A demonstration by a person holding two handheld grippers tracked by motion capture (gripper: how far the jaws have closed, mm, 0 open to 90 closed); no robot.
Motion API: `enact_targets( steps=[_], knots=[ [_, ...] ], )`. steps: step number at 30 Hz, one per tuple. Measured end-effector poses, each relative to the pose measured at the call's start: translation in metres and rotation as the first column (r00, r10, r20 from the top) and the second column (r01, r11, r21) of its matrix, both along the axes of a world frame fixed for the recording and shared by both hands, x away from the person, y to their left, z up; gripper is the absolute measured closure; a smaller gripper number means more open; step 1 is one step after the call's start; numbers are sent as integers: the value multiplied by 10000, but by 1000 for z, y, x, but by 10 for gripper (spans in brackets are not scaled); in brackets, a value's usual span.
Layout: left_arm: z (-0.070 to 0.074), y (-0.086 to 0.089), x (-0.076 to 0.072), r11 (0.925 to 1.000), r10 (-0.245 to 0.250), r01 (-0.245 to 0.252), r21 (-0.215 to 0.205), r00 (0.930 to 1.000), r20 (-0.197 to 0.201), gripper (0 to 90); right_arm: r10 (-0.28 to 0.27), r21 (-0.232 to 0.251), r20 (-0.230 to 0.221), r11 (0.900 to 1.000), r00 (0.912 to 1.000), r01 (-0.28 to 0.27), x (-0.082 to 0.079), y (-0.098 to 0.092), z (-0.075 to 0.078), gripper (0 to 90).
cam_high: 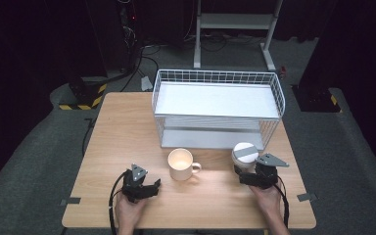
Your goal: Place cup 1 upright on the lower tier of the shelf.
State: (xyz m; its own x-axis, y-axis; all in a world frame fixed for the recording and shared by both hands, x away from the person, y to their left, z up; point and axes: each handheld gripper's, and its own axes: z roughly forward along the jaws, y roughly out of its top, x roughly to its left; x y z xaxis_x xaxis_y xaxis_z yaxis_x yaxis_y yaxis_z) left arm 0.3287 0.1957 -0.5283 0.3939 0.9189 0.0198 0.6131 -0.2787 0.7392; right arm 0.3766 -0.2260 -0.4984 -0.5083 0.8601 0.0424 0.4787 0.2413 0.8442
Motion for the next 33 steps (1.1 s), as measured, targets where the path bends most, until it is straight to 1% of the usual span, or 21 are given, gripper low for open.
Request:
enact_targets(
  steps=[3,4,6,9,11,14,19,26,33],
  knots=[
    [0,0,0,10000,-9,9,8,10000,-15,189,-41,39,1,10000,10000,41,3,2,0,94],
    [0,0,0,10000,-9,9,2,10000,-4,189,-18,22,79,10000,10000,17,4,3,0,94],
    [0,0,0,10000,-6,7,5,10000,-22,189,-78,45,42,10000,10000,77,6,5,1,94],
    [0,0,0,10000,-12,12,12,10000,-22,189,-110,34,139,9999,9998,110,8,6,1,95],
    [0,0,0,10000,-10,10,-1,10000,-24,189,-135,-29,154,9999,9998,135,9,7,-1,98],
    [0,0,0,10000,-6,6,-4,10000,-8,189,-228,-215,155,9995,9996,231,9,9,-2,126],
    [0,0,0,10000,-16,16,-3,10000,-27,189,-26,-147,311,9999,9995,31,9,9,-2,171],
    [0,1,0,10000,-26,26,-11,10000,-52,189,-8,-194,433,9998,9991,17,9,9,-2,176],
    [0,1,0,10000,-25,25,-11,10000,-50,189,-51,-86,464,9999,9989,55,10,9,-3,179]
  ],
)
